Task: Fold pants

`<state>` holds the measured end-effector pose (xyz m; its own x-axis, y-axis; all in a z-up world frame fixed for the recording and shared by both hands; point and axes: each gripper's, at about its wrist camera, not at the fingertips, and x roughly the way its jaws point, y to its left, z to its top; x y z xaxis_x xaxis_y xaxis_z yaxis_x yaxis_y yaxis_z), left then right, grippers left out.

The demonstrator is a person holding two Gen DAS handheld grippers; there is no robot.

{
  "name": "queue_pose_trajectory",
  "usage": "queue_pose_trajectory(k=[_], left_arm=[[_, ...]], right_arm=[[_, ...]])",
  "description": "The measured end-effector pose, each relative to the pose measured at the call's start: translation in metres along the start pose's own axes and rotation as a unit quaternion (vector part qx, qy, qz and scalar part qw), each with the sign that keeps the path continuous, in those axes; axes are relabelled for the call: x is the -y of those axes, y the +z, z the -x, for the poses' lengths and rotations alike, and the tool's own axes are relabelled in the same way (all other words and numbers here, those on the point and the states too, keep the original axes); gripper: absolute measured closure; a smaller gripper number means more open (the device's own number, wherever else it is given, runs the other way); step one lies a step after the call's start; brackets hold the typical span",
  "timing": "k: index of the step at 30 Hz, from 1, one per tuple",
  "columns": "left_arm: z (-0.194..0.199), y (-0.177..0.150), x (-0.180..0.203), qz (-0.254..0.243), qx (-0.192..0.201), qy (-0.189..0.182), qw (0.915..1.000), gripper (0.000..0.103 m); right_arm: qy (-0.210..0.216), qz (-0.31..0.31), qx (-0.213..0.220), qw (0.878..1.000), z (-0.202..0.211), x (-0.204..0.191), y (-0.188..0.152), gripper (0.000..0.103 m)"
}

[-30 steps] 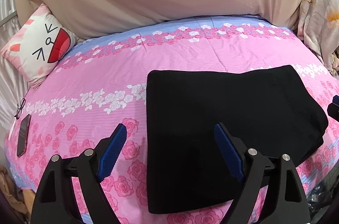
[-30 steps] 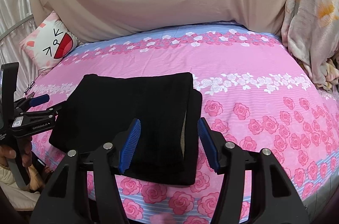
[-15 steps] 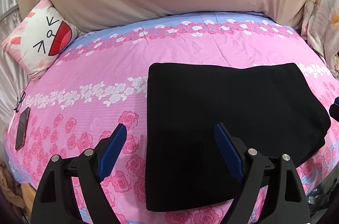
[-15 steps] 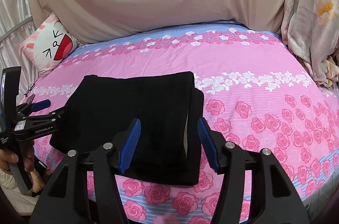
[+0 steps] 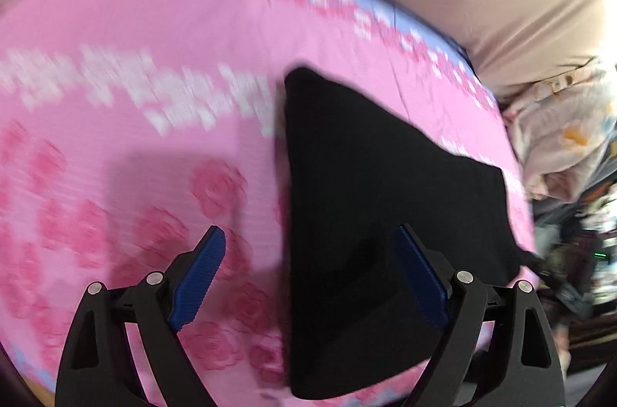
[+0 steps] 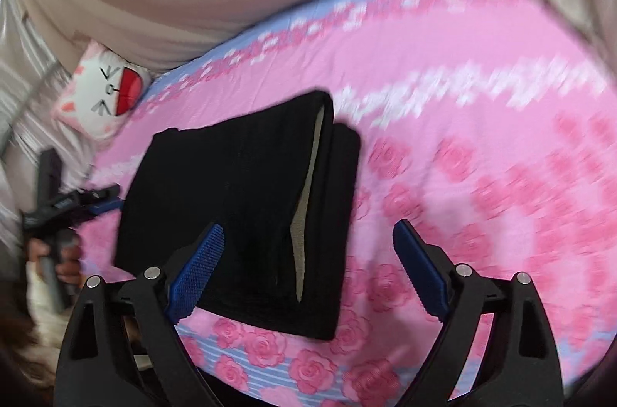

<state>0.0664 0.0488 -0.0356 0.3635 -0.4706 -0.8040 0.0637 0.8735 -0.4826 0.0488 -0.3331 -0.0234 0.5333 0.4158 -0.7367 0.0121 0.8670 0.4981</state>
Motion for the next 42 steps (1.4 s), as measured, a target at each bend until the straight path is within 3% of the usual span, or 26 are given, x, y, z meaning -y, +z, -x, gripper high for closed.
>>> queue_pose_trajectory(k=[2,4,6,11,14,16,20,23,28,34,39,42], left_arm=[[-0.016,0.001,-0.004,0.019,-0.051,-0.054,0.9971,0.016],[-0.022,0.002,0.001,0.022,-0.063,-0.071,0.9952,0.016],[-0.034,0.005,0.008,0.015,-0.101,-0.108,0.9889,0.016],[-0.045,0.015,0.021,-0.001,-0.117,-0.102,0.9878,0.013],[-0.049,0.016,0.027,-0.011,-0.116,-0.100,0.9882,0.022],[-0.053,0.018,0.038,-0.041,-0.104,-0.072,0.9912,0.031],[-0.056,0.021,0.056,-0.077,-0.078,-0.049,0.9928,0.056],[-0.042,0.023,0.065,-0.094,-0.061,-0.051,0.9924,0.064],[-0.003,0.039,0.090,-0.147,-0.009,-0.058,0.9874,0.066],[0.030,0.093,0.110,-0.190,0.072,-0.047,0.9780,0.065],[0.013,0.160,0.113,-0.205,0.108,-0.009,0.9728,0.065],[-0.014,0.201,0.105,-0.190,0.107,0.015,0.9758,0.064]], right_arm=[[0.034,-0.044,-0.035,0.998,-0.018,0.016,0.003,0.016],[0.071,-0.063,-0.041,0.995,-0.026,0.021,0.004,0.014],[0.130,-0.083,-0.059,0.986,-0.035,0.025,0.007,0.015],[0.138,-0.074,-0.070,0.985,-0.047,0.018,0.014,0.019],[0.152,-0.085,-0.077,0.982,-0.050,0.021,0.017,0.033],[0.150,-0.088,-0.080,0.982,-0.054,0.020,0.018,0.050],[0.131,-0.065,-0.062,0.987,-0.048,0.006,0.018,0.056],[0.121,-0.048,-0.036,0.991,-0.028,-0.003,0.022,0.060],[0.104,0.010,0.012,0.994,0.005,-0.035,0.047,0.063],[0.100,0.053,0.060,0.992,0.014,-0.051,0.113,0.063],[0.101,0.068,0.089,0.989,-0.020,-0.054,0.188,0.063],[0.103,0.062,0.090,0.989,-0.056,-0.045,0.220,0.063]])
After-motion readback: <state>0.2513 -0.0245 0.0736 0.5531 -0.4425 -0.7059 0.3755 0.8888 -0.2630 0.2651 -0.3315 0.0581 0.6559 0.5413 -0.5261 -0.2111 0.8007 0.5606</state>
